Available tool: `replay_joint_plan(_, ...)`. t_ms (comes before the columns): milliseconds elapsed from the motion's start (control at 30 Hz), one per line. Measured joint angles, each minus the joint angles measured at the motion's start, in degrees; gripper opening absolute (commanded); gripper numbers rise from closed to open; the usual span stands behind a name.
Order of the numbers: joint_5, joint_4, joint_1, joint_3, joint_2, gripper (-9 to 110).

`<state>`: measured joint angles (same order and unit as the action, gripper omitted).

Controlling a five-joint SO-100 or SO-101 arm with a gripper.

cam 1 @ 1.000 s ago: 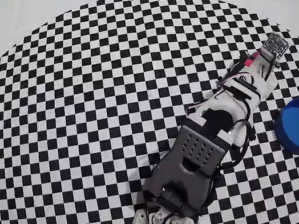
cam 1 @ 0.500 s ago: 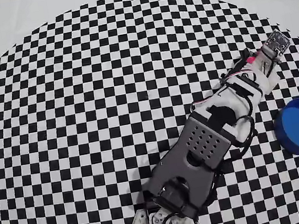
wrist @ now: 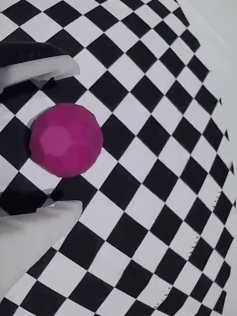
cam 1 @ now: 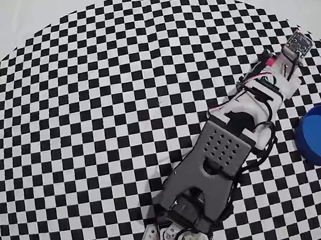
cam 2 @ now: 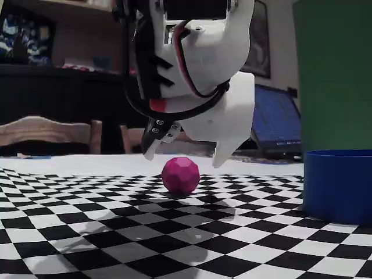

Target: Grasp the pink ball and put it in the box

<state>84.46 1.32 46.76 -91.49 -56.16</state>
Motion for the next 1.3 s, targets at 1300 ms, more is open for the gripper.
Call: replay_joint_plan(1300, 0.00, -1.32, 0.00, 10.37, 9.14, 29)
